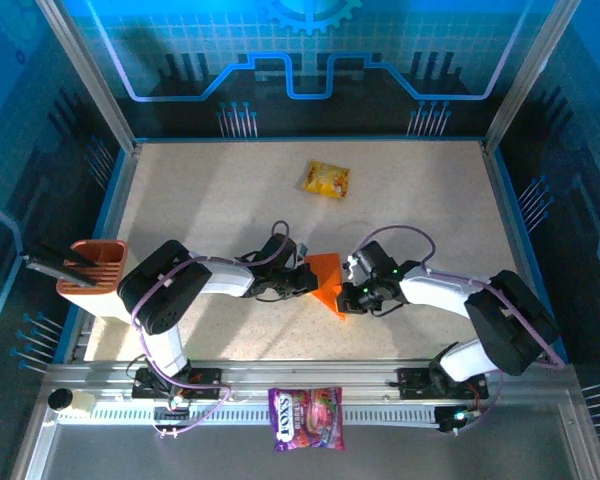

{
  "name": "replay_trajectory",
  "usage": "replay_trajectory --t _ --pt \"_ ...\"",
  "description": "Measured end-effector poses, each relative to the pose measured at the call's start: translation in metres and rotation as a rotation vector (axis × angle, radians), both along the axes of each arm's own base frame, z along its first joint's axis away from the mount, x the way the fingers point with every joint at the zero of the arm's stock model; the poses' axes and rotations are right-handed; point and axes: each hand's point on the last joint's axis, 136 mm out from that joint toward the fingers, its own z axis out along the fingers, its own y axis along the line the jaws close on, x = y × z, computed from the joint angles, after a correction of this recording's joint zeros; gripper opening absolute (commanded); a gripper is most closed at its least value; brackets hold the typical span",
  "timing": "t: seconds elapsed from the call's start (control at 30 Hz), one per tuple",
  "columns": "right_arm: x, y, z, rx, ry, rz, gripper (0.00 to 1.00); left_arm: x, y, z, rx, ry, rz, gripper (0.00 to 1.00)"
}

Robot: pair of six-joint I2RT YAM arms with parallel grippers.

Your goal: Fold a paper plane with a square sheet of paper (pick it up from the middle)

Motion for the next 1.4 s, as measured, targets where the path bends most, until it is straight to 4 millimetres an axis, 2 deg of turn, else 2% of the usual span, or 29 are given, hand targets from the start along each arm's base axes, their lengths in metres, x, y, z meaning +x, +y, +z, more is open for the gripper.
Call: replay_trajectory --t 0.17,0.3,0.37,0.5,0.7,0.83,1.0,1.1,1.2,1.33,1.4 --pt "0.008 0.022 0.010 0.024 -0.041 0.028 0.06 0.000 0.000 0.000 0.003 -0.003 0.000 0.02" --pt "0.013 0.032 -0.006 -0.005 -0.021 0.038 0.05 0.000 0.000 0.000 0.003 -0.003 0.000 0.02" --pt "0.011 0.031 -0.017 -0.028 0.002 0.040 0.05 0.000 0.001 -0.001 0.005 -0.003 0.000 0.01" --pt "0.009 0.027 -0.016 -0.030 -0.019 0.037 0.06 0.001 0.001 -0.001 0.009 -0.006 0.002 0.00" --pt "-0.013 0.002 -0.016 -0.038 -0.019 0.028 0.08 0.002 0.002 -0.001 0.010 -0.007 0.004 0.00" --pt "-0.021 -0.009 -0.012 -0.029 -0.017 0.011 0.10 0.002 0.002 -0.001 0.010 -0.007 0.004 0.00" --pt "-0.016 0.001 0.002 0.031 -0.029 0.023 0.13 0.002 0.002 -0.001 0.010 -0.007 0.005 0.00" --pt "-0.005 0.011 0.007 0.048 -0.041 0.026 0.13 0.002 0.002 -0.001 0.009 -0.007 0.005 0.00" --pt "0.002 0.016 0.001 0.043 -0.038 0.025 0.13 0.002 0.002 -0.001 0.009 -0.005 0.007 0.00" --pt "-0.009 0.007 -0.017 0.014 0.000 0.023 0.13 0.002 0.002 -0.001 0.007 -0.005 0.008 0.00" --pt "-0.011 0.005 -0.017 0.031 -0.018 0.020 0.13 0.002 0.003 -0.001 0.005 -0.004 0.012 0.00"
